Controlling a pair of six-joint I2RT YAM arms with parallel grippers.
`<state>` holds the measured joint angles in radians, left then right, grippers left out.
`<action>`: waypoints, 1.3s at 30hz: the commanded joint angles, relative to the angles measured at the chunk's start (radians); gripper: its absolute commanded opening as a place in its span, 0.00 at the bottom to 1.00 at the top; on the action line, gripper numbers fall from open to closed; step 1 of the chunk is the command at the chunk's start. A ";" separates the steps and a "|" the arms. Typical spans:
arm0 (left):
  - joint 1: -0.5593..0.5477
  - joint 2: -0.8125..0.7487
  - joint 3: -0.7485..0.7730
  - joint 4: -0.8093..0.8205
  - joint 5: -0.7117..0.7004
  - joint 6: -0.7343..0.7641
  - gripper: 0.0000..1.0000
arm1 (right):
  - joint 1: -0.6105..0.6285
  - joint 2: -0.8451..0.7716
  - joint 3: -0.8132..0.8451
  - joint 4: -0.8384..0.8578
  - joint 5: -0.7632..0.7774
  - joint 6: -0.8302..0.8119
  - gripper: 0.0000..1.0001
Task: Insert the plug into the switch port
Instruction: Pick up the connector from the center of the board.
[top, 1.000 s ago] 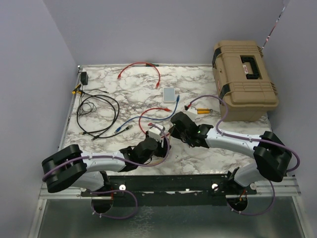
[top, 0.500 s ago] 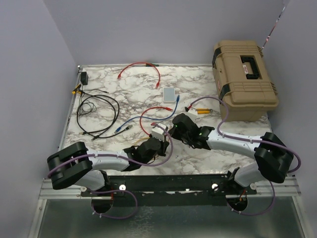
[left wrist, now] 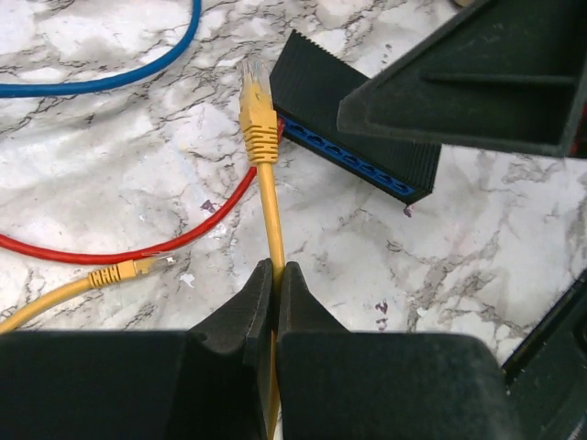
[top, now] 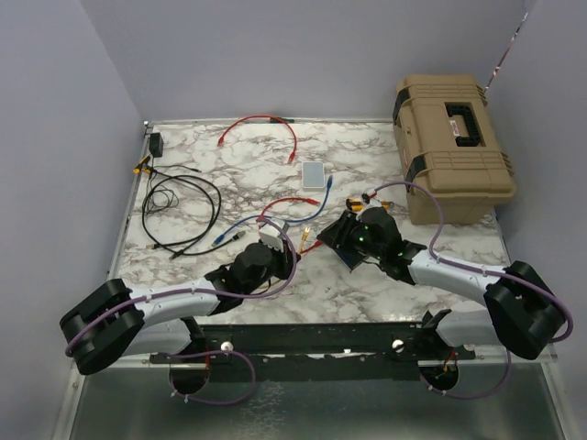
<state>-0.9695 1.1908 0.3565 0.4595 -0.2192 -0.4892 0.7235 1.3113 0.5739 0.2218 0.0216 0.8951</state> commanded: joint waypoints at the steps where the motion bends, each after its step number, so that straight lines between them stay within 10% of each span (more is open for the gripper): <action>1: 0.036 -0.076 -0.034 0.012 0.159 -0.019 0.00 | -0.097 -0.033 -0.087 0.262 -0.287 -0.041 0.46; 25: 0.048 -0.255 -0.115 0.153 0.363 -0.130 0.00 | -0.240 0.355 -0.352 1.509 -0.718 0.180 0.53; 39: 0.056 -0.231 -0.121 0.163 0.367 -0.144 0.00 | -0.257 0.235 -0.332 1.364 -0.723 0.164 0.53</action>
<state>-0.9226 0.9504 0.2379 0.5831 0.1200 -0.6277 0.4736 1.6035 0.2325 1.4963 -0.6758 1.0836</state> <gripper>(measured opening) 0.016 0.533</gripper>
